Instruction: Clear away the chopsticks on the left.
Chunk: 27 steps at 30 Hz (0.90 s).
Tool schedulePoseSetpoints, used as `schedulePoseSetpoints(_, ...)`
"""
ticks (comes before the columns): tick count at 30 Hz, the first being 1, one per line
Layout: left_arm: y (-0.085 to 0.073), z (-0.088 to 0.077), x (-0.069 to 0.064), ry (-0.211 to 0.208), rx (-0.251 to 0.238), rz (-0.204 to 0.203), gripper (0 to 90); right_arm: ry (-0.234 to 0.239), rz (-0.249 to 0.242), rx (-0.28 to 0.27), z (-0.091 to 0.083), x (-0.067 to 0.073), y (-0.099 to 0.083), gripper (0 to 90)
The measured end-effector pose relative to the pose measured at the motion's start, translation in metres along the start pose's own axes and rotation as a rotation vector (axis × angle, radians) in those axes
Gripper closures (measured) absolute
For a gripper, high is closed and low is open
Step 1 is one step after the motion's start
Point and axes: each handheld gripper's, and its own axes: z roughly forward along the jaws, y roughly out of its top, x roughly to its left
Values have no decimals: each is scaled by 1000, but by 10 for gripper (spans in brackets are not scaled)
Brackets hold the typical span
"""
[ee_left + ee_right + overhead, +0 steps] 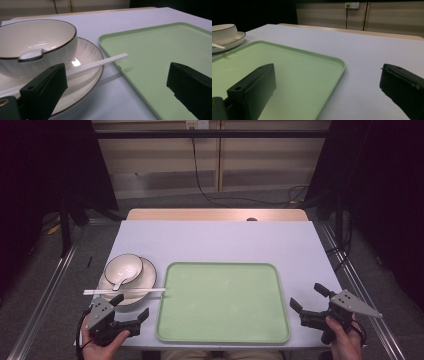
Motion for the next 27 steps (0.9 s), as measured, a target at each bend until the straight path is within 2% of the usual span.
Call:
schedulePoseSetpoints(2,-1,0,2,7,5,-26,32,6,2,4,0,0,0,3)
schedulePoseSetpoints(3,-1,0,4,-3,1,-29,33,3,4,6,0,0,-1,3)
schedulePoseSetpoints(7,-1,-2,5,3,-3,-21,34,11,21,12,1,-1,-1,3)
schedulePoseSetpoints(8,-2,-3,6,10,-1,-20,35,12,6,18,2,-1,-1,4)
schedulePoseSetpoints(12,-1,-5,6,26,-11,-31,31,21,-2,17,2,0,-1,7)
schedulePoseSetpoints(13,-1,-5,6,26,-11,-31,25,26,10,17,2,1,-1,7)
schedulePoseSetpoints(16,-1,-5,5,22,-11,-31,23,28,0,26,2,1,-1,8)
schedulePoseSetpoints(17,-1,-5,4,4,-12,-35,22,28,-2,25,2,1,-1,8)
schedulePoseSetpoints(18,-1,-6,4,-3,-1,-30,21,25,9,20,2,2,-1,9)
schedulePoseSetpoints(22,-1,-9,5,-47,22,19,42,28,-6,20,3,5,0,14)
schedulePoseSetpoints(23,-1,-9,5,-47,22,19,52,30,-22,23,2,5,1,14)
schedulePoseSetpoints(27,0,-14,7,-54,39,45,65,30,-24,25,2,5,1,14)
